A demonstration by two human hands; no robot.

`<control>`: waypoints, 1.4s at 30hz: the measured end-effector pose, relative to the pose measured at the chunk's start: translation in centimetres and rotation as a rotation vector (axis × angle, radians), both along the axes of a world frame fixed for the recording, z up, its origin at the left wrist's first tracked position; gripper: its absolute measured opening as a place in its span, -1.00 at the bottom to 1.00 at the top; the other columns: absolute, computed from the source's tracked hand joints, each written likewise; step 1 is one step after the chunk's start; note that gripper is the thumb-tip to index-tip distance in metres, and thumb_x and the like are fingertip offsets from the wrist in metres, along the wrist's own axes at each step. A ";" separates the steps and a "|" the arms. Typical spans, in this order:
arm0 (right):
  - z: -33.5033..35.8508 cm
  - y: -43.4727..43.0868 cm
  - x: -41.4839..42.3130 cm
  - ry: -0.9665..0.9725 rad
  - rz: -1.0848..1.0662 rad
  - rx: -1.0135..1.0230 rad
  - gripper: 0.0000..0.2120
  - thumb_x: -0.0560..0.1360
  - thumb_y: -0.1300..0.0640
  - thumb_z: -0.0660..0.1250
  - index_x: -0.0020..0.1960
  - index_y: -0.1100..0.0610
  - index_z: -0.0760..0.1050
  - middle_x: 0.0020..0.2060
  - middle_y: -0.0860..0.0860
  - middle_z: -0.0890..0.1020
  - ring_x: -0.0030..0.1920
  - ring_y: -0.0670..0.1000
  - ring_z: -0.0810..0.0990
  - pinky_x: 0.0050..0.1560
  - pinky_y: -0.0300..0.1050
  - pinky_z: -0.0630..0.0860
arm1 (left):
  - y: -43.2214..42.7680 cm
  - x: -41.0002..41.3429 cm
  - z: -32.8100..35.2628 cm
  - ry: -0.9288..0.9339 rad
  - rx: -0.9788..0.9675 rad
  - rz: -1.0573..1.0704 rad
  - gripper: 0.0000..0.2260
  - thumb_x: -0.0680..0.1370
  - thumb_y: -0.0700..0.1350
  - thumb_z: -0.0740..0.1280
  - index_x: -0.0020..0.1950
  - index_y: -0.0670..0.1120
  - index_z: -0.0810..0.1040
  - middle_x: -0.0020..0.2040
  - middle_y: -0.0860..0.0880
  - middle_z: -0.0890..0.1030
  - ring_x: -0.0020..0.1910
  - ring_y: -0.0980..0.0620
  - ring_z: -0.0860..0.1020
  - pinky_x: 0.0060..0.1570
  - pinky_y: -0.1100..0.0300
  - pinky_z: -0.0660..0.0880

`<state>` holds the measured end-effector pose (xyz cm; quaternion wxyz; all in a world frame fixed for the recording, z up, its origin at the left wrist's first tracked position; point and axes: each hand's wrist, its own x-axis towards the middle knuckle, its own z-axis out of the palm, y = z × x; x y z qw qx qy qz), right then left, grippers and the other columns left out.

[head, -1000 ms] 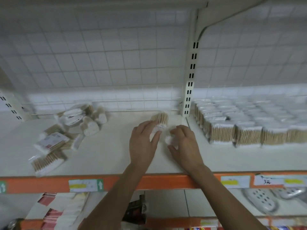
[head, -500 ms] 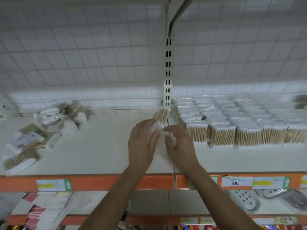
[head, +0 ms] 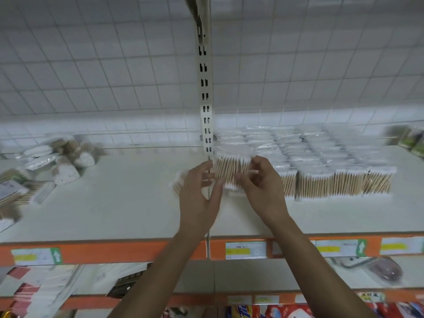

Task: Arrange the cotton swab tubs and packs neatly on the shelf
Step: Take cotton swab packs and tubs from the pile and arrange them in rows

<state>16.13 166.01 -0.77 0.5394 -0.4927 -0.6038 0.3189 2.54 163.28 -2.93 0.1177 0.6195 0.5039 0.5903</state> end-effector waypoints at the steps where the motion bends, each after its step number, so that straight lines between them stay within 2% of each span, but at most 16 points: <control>1: -0.1 -0.1 0.4 -0.020 -0.005 0.015 -0.72 0.44 0.23 0.42 0.06 0.05 0.40 -0.30 -0.08 0.44 -0.36 -0.14 0.43 -0.29 -0.36 0.42 | 0.1 0.4 0.2 -0.022 -0.064 -0.012 -0.62 0.52 -0.10 0.37 0.32 -0.03 0.42 0.11 0.12 0.53 0.02 0.22 0.55 -0.02 0.45 0.45; 3: -0.4 -0.2 1.0 -0.067 -0.023 0.036 -0.71 0.44 0.25 0.42 0.05 0.03 0.40 -0.33 -0.08 0.45 -0.35 -0.15 0.43 -0.24 -0.43 0.41 | 0.2 1.1 0.5 -0.041 -0.157 -0.033 -0.59 0.51 -0.12 0.39 0.34 0.01 0.40 0.05 0.24 0.52 -0.01 0.32 0.53 -0.07 0.50 0.43; 6: -0.9 -0.5 2.0 -0.149 -0.063 0.048 -0.68 0.41 0.25 0.45 0.03 0.02 0.39 -0.28 -0.11 0.50 -0.26 -0.19 0.50 -0.19 -0.49 0.39 | 0.3 1.7 0.3 -0.072 -0.218 -0.018 -0.60 0.49 -0.16 0.42 0.29 0.01 0.43 -0.04 0.24 0.53 -0.08 0.40 0.52 -0.14 0.54 0.40; 9: -2.0 -0.5 2.7 -0.312 -0.088 0.055 -0.75 0.40 0.22 0.46 -0.03 0.10 0.43 -0.24 -0.01 0.54 -0.24 -0.02 0.53 -0.16 -0.26 0.45 | 0.5 2.0 -0.4 -0.057 -0.246 0.017 -0.64 0.47 -0.17 0.43 0.25 -0.06 0.48 -0.10 0.20 0.56 -0.13 0.39 0.53 -0.17 0.55 0.40; 12: -3.1 -0.5 2.8 -0.393 -0.124 0.075 -0.76 0.40 0.19 0.46 0.01 0.18 0.47 -0.21 0.02 0.53 -0.23 0.01 0.51 -0.18 -0.16 0.43 | 0.7 2.3 -1.0 -0.029 -0.272 0.033 -0.70 0.47 -0.19 0.44 0.18 -0.12 0.54 -0.13 0.16 0.59 -0.18 0.42 0.53 -0.20 0.59 0.38; 14: -3.5 -0.6 2.8 -0.411 -0.139 0.079 -0.74 0.41 0.19 0.46 0.02 0.18 0.45 -0.21 0.02 0.54 -0.23 0.01 0.51 -0.19 -0.18 0.38 | 0.9 2.4 -1.3 0.009 -0.281 0.051 -0.72 0.45 -0.18 0.46 0.14 -0.13 0.56 -0.13 0.10 0.61 -0.20 0.43 0.53 -0.19 0.60 0.37; 19: -3.8 -0.8 2.8 -0.406 -0.147 0.046 -0.69 0.42 0.18 0.44 0.05 0.14 0.36 -0.22 -0.02 0.55 -0.26 -0.06 0.49 -0.24 -0.24 0.26 | 1.2 2.4 -1.7 0.051 -0.299 0.069 -0.73 0.45 -0.15 0.46 0.13 -0.13 0.57 -0.13 0.11 0.60 -0.25 0.40 0.55 -0.17 0.57 0.40; 23: -3.9 -0.7 3.0 -0.393 -0.138 0.029 -0.69 0.42 0.17 0.44 0.01 0.11 0.32 -0.25 -0.01 0.56 -0.26 -0.03 0.52 -0.24 -0.19 0.30 | 1.4 2.3 -1.7 0.081 -0.289 0.076 -0.73 0.45 -0.11 0.46 0.13 -0.12 0.59 -0.15 0.13 0.61 -0.25 0.34 0.55 -0.14 0.56 0.40; 27: -3.9 -0.5 3.0 -0.421 -0.135 0.036 -0.73 0.43 0.18 0.43 -0.04 0.10 0.33 -0.28 -0.02 0.54 -0.28 -0.03 0.51 -0.27 -0.19 0.30 | 1.5 2.3 -1.8 0.065 -0.306 0.075 -0.75 0.45 -0.09 0.46 0.10 -0.11 0.61 -0.20 0.13 0.60 -0.23 0.42 0.54 -0.15 0.57 0.40; 32: -3.9 -0.4 3.0 -0.487 -0.143 0.059 -0.79 0.45 0.17 0.41 -0.08 0.13 0.37 -0.28 0.01 0.54 -0.29 0.00 0.50 -0.29 -0.18 0.31 | 1.6 2.3 -1.9 0.071 -0.314 0.086 -0.78 0.44 -0.07 0.47 0.04 -0.12 0.62 -0.20 0.06 0.65 -0.25 0.29 0.57 -0.15 0.54 0.43; 35: -3.8 -0.3 3.0 -0.498 -0.147 0.057 -0.80 0.45 0.16 0.41 -0.07 0.14 0.39 -0.28 0.01 0.54 -0.29 -0.01 0.49 -0.28 -0.18 0.32 | 1.6 2.2 -1.9 0.076 -0.315 0.092 -0.79 0.43 -0.09 0.48 0.02 -0.12 0.63 -0.21 0.07 0.65 -0.26 0.30 0.56 -0.14 0.54 0.43; 42: -3.8 -0.3 3.0 -0.518 -0.156 0.077 -0.83 0.46 0.18 0.39 -0.08 0.17 0.40 -0.28 0.01 0.53 -0.31 -0.02 0.46 -0.30 -0.19 0.27 | 1.6 2.2 -2.2 0.079 -0.306 0.061 -0.76 0.44 -0.13 0.47 0.09 -0.15 0.63 -0.09 0.00 0.68 -0.14 0.31 0.56 -0.07 0.53 0.45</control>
